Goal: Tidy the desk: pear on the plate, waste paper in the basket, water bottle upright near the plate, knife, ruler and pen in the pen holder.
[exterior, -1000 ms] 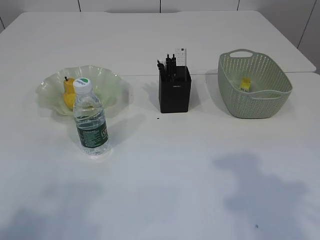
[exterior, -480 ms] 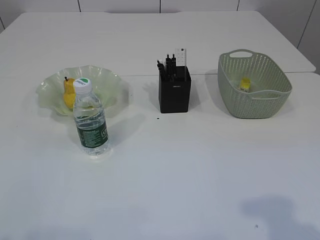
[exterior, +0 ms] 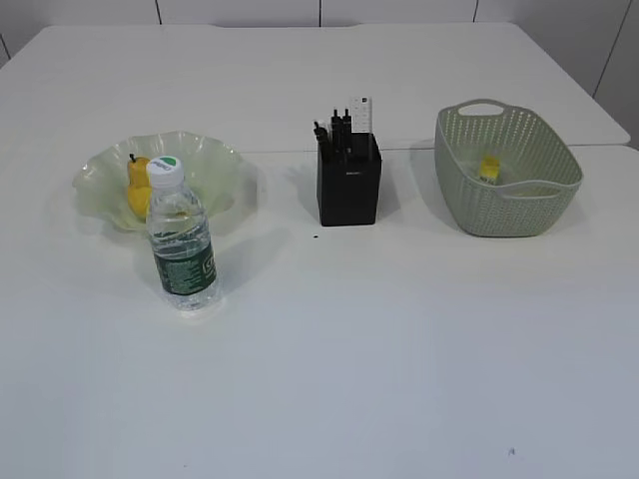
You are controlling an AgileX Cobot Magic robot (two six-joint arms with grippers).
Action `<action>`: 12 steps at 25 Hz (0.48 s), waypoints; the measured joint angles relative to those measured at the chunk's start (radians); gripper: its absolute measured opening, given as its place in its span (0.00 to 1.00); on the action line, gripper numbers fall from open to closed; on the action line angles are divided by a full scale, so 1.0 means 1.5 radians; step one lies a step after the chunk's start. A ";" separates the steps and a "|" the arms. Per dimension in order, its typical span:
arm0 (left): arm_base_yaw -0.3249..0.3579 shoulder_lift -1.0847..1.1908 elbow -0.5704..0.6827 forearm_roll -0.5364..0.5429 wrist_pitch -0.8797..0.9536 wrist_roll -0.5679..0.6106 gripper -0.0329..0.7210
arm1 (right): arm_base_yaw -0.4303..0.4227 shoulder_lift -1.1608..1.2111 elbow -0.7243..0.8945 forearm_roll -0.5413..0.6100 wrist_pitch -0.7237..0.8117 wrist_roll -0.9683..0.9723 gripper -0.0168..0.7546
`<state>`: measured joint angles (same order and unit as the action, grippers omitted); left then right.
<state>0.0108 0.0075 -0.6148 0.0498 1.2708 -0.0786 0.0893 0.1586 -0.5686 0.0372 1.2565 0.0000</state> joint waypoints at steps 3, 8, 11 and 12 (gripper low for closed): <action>0.000 -0.001 0.000 0.001 0.000 0.000 0.62 | 0.000 -0.072 0.000 0.000 0.005 0.000 0.40; 0.000 -0.001 0.002 0.001 0.000 0.000 0.61 | 0.000 -0.117 0.000 0.000 0.011 0.000 0.40; 0.000 -0.001 0.017 0.007 0.000 0.000 0.61 | 0.000 -0.117 0.000 -0.004 0.011 0.000 0.40; 0.000 -0.001 0.024 0.008 -0.003 0.000 0.61 | 0.000 -0.117 0.000 -0.011 0.011 0.000 0.40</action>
<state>0.0108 0.0059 -0.5789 0.0617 1.2666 -0.0786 0.0893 -0.0172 -0.5686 0.0206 1.2734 0.0000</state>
